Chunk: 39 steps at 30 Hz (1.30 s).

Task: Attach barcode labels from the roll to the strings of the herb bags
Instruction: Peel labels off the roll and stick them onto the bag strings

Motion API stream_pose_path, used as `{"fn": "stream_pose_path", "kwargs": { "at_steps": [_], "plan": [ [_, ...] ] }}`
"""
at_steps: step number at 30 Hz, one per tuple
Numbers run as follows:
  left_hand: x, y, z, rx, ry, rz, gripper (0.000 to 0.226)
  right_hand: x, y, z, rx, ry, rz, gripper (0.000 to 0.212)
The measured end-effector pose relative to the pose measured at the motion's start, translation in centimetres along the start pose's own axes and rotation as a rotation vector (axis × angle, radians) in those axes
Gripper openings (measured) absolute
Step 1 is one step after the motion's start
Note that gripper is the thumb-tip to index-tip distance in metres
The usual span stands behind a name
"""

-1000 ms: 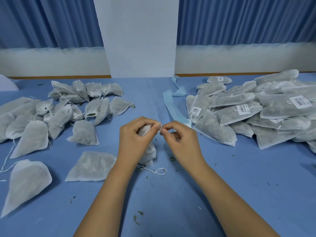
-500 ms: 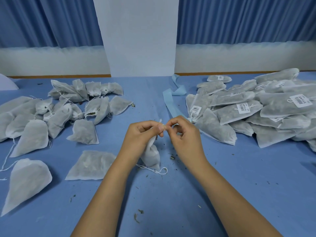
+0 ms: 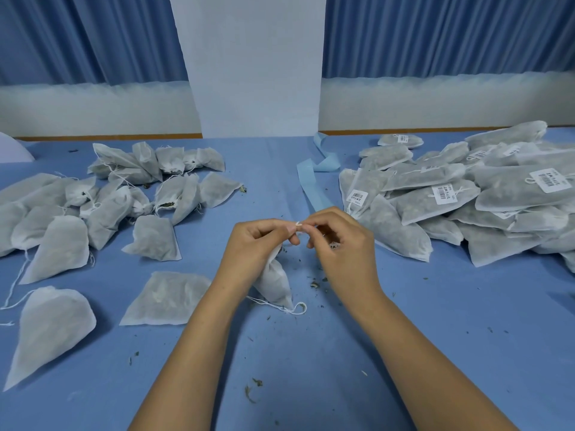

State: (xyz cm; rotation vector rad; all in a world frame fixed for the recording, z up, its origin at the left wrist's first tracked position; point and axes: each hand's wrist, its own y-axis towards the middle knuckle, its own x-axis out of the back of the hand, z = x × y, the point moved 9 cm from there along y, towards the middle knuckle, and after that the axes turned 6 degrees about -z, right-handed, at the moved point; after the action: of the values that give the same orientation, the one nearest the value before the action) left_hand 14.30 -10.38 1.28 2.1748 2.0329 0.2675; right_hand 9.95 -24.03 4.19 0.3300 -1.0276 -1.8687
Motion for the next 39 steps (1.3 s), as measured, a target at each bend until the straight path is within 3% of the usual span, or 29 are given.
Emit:
{"fn": "stream_pose_path", "kwargs": {
  "at_steps": [6,12,15,18,20,22,25,28,32,35,37,39],
  "plan": [
    [1.3,0.6,0.2,-0.014,0.116,0.009,0.022,2.4,0.8,-4.4,-0.445,0.217,-0.16,0.018],
    [0.7,0.5,2.0,0.092,0.211,0.17,0.008,4.7,1.6,-6.1,-0.601,0.382,-0.331,0.011],
    [2.3,1.2,2.9,0.09,0.405,-0.008,0.023,4.4,1.2,-5.0,-0.53,0.321,-0.34,0.014],
    [4.5,1.6,2.1,0.038,0.578,-0.287,0.042,1.9,0.4,-0.4,-0.229,0.201,-0.178,0.014],
    [5.6,1.6,1.8,0.037,0.513,-0.402,0.046,-0.7,-0.8,2.3,-0.031,0.143,0.018,0.009],
    [6.3,1.6,2.4,0.081,0.37,-0.455,0.043,-2.6,-1.7,2.9,0.037,0.083,0.171,0.006],
    [6.0,1.5,3.4,0.173,0.027,-0.425,0.028,-3.5,-2.0,2.0,0.016,0.019,0.249,0.004],
    [4.9,1.5,3.2,0.21,-0.149,-0.331,0.013,-3.4,-1.7,1.4,-0.031,0.025,0.244,0.006],
    [1.7,1.1,1.5,0.184,-0.347,-0.04,0.011,-3.3,-1.5,0.8,-0.064,0.013,0.246,0.01],
    [0.4,0.5,0.5,0.071,-0.203,0.102,0.041,-2.4,-1.0,0.0,-0.115,-0.003,0.172,0.01],
    [0.7,0.6,0.1,-0.039,-0.054,0.043,0.059,-2.4,-0.9,0.3,-0.104,0.014,0.177,0.01],
    [1.9,0.9,-0.6,-0.161,0.091,-0.112,0.06,-3.1,-1.0,1.2,-0.045,0.03,0.271,0.009]
  ]
}}
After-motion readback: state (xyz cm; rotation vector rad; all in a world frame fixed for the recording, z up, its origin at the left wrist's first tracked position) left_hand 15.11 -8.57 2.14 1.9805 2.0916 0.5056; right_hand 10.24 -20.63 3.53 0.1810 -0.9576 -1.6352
